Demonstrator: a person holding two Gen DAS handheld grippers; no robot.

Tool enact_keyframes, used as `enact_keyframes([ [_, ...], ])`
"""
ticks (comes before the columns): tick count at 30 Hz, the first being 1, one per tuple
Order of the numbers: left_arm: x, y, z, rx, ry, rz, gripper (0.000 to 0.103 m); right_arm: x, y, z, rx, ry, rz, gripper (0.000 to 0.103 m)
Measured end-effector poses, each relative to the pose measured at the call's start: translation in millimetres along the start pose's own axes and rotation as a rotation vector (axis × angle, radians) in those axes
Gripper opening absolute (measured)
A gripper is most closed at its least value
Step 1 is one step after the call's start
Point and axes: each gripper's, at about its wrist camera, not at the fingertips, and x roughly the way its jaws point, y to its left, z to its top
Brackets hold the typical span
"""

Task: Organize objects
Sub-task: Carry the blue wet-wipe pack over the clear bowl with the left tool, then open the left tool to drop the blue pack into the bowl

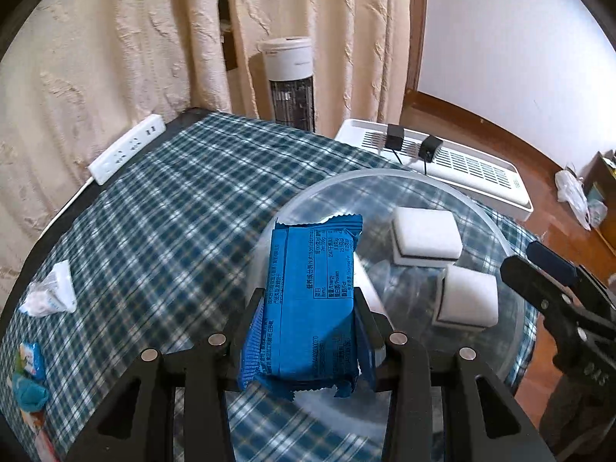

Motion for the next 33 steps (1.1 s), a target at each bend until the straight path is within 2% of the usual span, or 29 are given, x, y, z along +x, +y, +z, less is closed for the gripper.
enact_keyframes([
  [12,28,-16,21,0.002,0.046,-0.025,0.045,2,-9,0,0.025,0.000,0.000,0.075],
  [13,29,-16,23,-0.008,0.050,-0.032,0.049,3,-8,0,0.026,0.001,0.000,0.075],
  [14,29,-16,24,-0.019,0.051,-0.048,0.061,3,-8,0,0.027,0.001,0.000,0.075],
  [16,25,-14,25,-0.034,0.038,-0.075,0.079,3,-8,0,0.027,0.001,-0.001,0.075],
  [17,22,-14,24,-0.034,0.024,-0.075,0.082,3,-8,0,0.028,0.001,-0.001,0.075],
  [27,11,7,18,-0.061,0.011,-0.022,0.082,5,-4,-1,0.027,0.002,0.004,0.075],
  [28,11,8,16,-0.063,0.011,-0.015,0.083,4,-3,-1,0.024,0.002,0.005,0.075],
  [31,8,12,12,-0.067,0.006,0.016,0.096,4,1,-3,0.019,0.004,0.012,0.075],
  [33,4,14,8,-0.064,-0.008,0.041,0.097,4,3,-4,0.018,0.007,0.015,0.075],
])
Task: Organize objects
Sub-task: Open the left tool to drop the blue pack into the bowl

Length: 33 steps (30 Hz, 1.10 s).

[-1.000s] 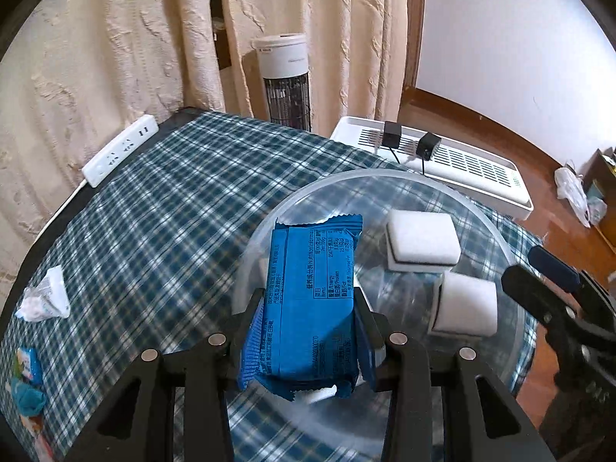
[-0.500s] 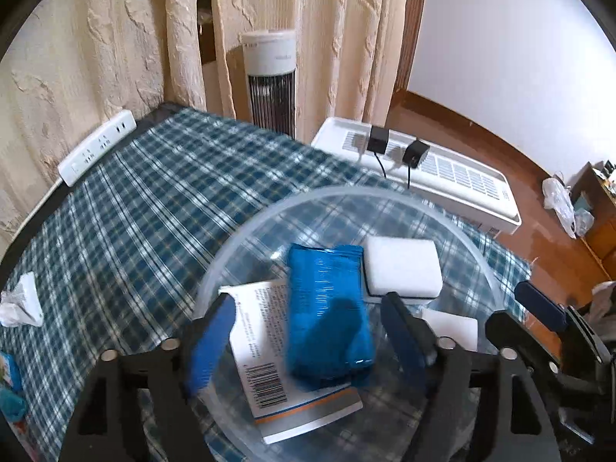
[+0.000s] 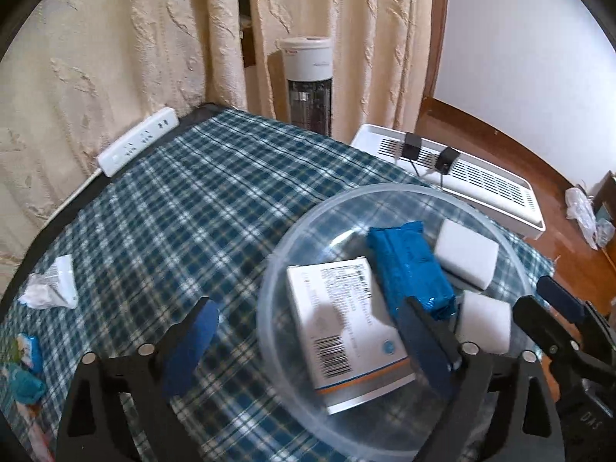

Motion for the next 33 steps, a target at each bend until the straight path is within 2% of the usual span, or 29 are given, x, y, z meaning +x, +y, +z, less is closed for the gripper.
enact_keyframes([
  [7,-11,11,-11,0.001,-0.016,0.042,0.101,1,10,-3,-0.016,0.010,0.011,0.075],
  [19,-24,45,-31,-0.068,-0.006,0.081,0.102,1,35,-10,-0.040,0.037,0.045,0.075],
  [33,-47,105,-65,-0.182,-0.006,0.158,0.102,6,88,-19,-0.119,0.072,0.123,0.075],
])
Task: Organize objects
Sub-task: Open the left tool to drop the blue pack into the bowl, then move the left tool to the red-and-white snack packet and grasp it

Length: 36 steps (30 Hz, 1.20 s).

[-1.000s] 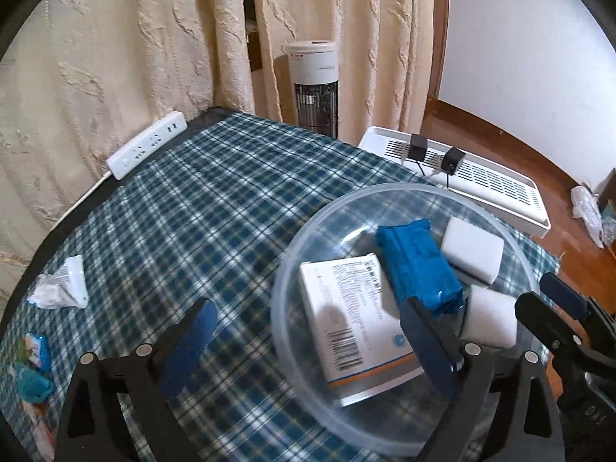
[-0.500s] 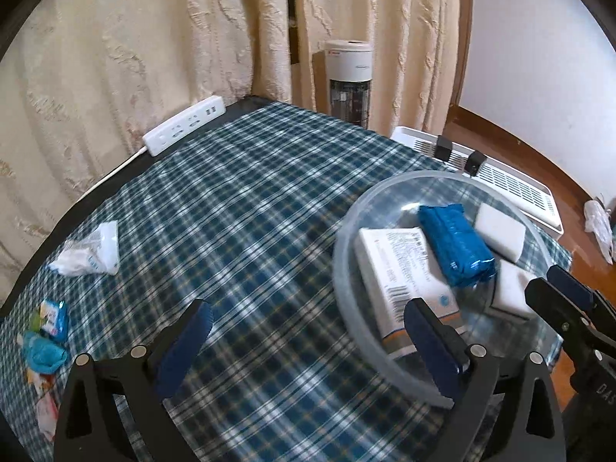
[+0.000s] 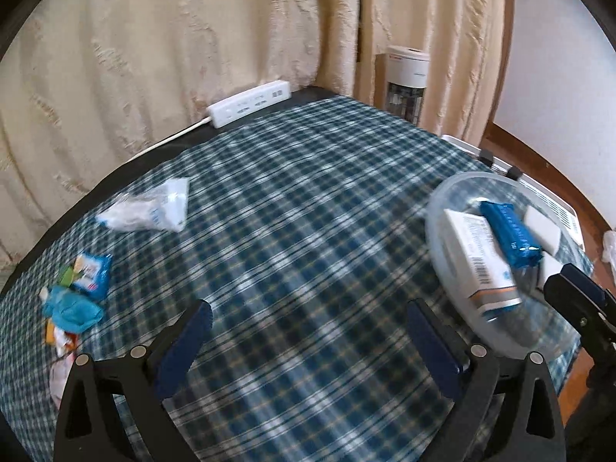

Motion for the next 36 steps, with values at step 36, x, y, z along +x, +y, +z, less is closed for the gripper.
enact_keyframes([
  [36,-35,222,-90,-0.385,0.024,0.279,0.102,53,148,-34,-0.182,0.180,0.214,0.075],
])
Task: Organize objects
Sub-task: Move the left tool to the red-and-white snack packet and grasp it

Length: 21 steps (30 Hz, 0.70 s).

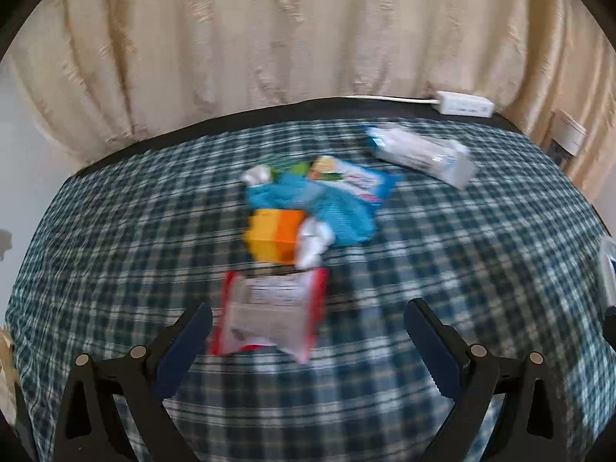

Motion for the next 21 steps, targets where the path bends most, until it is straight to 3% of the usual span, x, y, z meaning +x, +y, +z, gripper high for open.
enact_keyframes([
  [8,17,29,-3,-0.058,0.034,0.031,0.102,12,14,1,-0.022,0.023,0.017,0.075],
  [21,36,33,-4,-0.061,0.070,0.015,0.102,28,29,4,-0.052,0.052,0.035,0.075],
])
